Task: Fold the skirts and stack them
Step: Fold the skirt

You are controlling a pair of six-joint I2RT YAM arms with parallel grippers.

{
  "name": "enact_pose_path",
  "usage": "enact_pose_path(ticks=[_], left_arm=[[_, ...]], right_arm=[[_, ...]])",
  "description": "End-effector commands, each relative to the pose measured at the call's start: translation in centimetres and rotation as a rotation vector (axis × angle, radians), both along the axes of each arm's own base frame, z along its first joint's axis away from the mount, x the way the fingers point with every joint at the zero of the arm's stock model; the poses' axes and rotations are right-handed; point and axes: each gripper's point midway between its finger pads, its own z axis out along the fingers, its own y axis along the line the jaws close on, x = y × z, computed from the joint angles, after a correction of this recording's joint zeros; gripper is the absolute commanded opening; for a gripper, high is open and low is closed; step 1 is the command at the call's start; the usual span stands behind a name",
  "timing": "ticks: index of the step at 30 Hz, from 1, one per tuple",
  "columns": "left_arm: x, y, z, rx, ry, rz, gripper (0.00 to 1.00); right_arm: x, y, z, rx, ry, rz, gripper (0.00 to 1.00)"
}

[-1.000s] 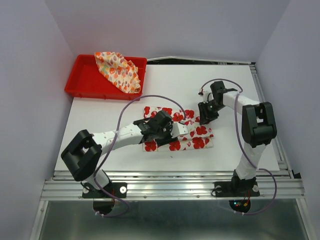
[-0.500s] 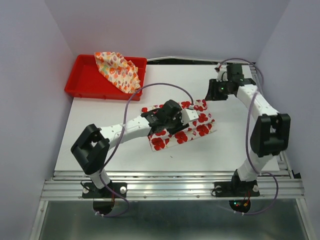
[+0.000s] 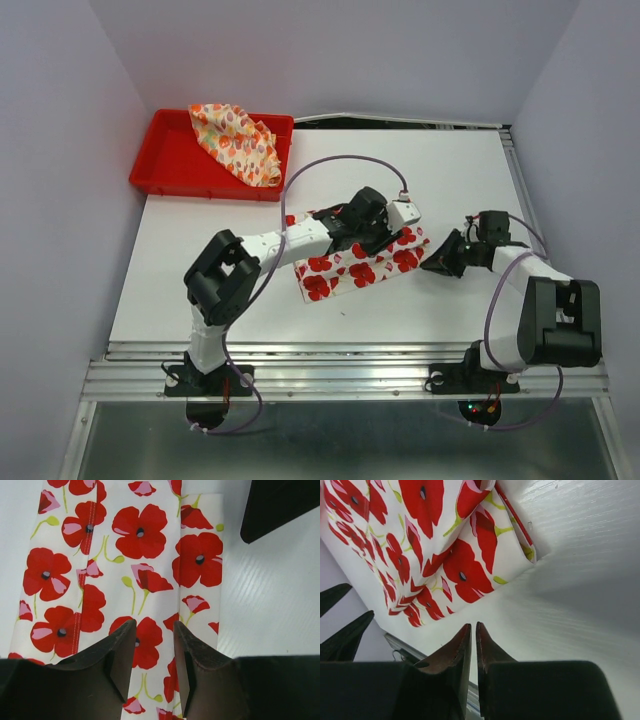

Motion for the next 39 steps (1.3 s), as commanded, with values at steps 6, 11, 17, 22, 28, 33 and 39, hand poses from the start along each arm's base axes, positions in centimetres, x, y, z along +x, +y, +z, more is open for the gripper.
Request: enact_pose_path(ticks=[6,11,17,22,28,33,39], left_arm=[[0.9,-3.5,1.0,-0.082,0.023,-0.019,0.43],[1.1,-4.5,0.5,-0.07,0.037,-0.047,0.49],[0.5,-4.9,-0.8,-0.053,0.06,-0.076,0.49],[0.4,-4.9,-1.5,-0.03,0.06,-0.081,0.5],[-0.2,-4.8,-3.0,0.006,0.073,-0.096,0.52],[0.2,-4.6,-4.2,0.034,0.069,-0.071,0.45],[0.7,-4.5,-4.3,0.044,0.051,-0.053,0.16]], right_arm=[[3.6,1.2,1.5,0.158,-0.178,-0.067,0.07],[4.0,0.7,-0.9,0.119,-0.139,-0.066,0.01],[4.2,0.1,-3.5,0.075,-0.085,-0.08,0.01],[4.2,0.0,-4.5,0.071,-0.056,-0.085,0.01],[4.2,-0.1,-4.8,0.069,-0.043,-0.093,0.01],[4.1,0.0,-4.7,0.076,-0.04,-0.092,0.01],[4.0,0.0,-4.9,0.077,-0.037,-0.09,0.01]])
